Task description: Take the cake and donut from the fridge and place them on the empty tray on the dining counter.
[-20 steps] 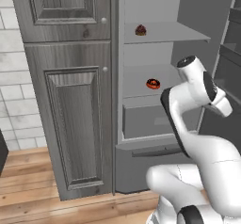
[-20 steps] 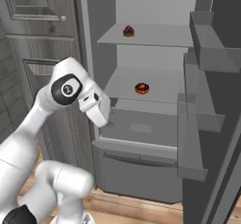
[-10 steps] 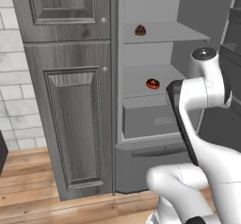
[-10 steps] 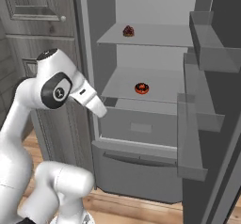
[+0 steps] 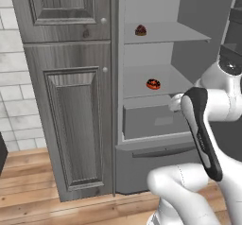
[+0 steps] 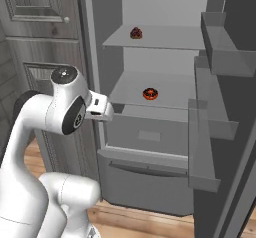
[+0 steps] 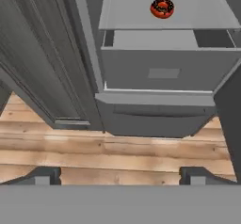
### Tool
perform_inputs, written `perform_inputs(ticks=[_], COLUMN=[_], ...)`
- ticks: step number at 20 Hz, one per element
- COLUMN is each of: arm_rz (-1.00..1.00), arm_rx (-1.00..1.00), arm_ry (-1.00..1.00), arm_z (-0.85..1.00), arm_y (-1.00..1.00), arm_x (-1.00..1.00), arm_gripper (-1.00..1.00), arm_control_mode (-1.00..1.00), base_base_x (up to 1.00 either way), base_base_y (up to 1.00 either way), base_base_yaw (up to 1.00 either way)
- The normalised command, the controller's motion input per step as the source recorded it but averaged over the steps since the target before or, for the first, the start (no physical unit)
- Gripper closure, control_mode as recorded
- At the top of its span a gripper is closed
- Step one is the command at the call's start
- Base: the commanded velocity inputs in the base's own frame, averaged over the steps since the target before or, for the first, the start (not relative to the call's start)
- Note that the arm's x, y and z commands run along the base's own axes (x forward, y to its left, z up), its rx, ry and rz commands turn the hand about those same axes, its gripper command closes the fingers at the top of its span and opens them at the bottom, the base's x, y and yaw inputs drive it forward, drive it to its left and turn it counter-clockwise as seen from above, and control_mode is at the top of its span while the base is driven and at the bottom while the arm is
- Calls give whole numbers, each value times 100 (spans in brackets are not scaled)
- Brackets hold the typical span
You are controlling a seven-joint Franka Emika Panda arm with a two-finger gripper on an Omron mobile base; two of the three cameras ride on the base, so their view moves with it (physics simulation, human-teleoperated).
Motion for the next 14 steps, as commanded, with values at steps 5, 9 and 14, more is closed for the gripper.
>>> perform_inputs(ticks=[5,9,14], arm_rz=[48,20,-9], arm_rx=[0,0,-1], arm_ry=[-2,-4,-11], arm_z=[22,24,26], arm_y=[86,51,-10], arm_x=[0,-3,-24], arm_gripper=[-100,-100,-100], arm_control_mode=[-100,-100,-100], base_base_x=[0,0,0], base_base_y=[0,0,0], base_base_yaw=[0,0,0])
